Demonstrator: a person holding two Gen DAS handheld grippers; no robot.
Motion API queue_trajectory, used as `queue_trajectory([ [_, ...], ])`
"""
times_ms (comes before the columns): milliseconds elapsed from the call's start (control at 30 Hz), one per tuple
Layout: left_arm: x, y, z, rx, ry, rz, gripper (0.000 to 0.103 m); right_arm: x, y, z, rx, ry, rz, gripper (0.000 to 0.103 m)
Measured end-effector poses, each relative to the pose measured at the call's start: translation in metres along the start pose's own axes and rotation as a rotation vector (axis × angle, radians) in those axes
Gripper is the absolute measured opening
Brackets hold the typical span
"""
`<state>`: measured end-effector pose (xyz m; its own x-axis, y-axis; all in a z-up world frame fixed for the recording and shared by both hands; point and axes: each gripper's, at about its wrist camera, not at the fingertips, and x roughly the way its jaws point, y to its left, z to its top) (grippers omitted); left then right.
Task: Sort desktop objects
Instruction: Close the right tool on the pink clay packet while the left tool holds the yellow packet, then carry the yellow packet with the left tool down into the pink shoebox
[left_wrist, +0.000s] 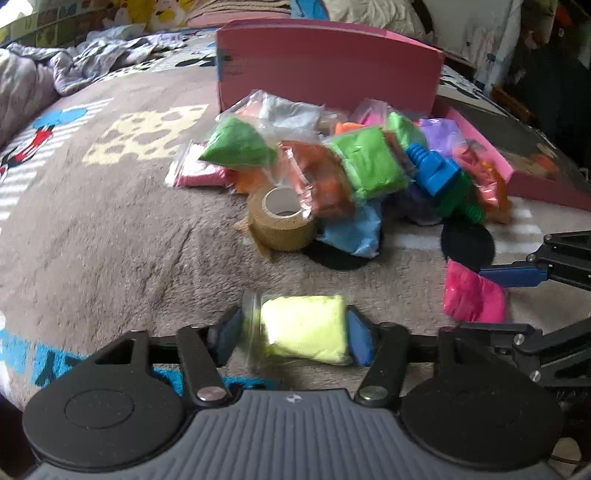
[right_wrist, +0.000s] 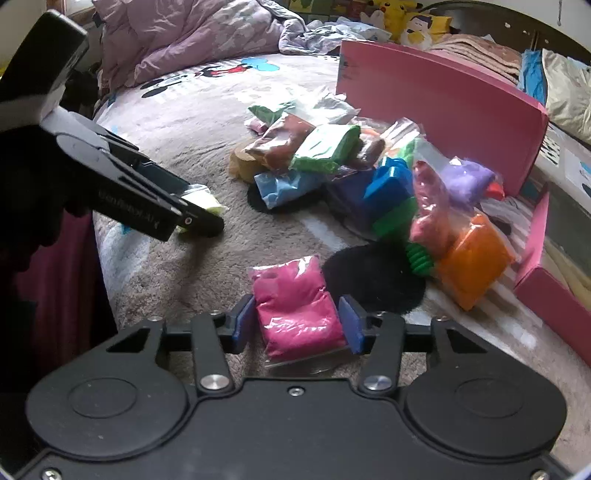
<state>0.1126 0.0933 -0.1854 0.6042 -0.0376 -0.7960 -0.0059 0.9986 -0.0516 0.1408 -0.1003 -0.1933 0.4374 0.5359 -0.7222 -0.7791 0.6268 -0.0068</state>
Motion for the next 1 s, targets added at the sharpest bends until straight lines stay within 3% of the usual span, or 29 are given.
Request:
queue_trajectory([
  [400, -0.021, -0.016, 0.017, 0.053, -0.050, -0.001, 0.046, -0.021, -0.034, -0.015, 0.098, 0.002, -0.078, 0.047],
  [1000, -0.037, -0.040, 0.114, 0.135, -0.222, -0.028, 0.046, -0.017, -0.045, -0.027, 0.138, -0.010, -0.083, 0.047],
])
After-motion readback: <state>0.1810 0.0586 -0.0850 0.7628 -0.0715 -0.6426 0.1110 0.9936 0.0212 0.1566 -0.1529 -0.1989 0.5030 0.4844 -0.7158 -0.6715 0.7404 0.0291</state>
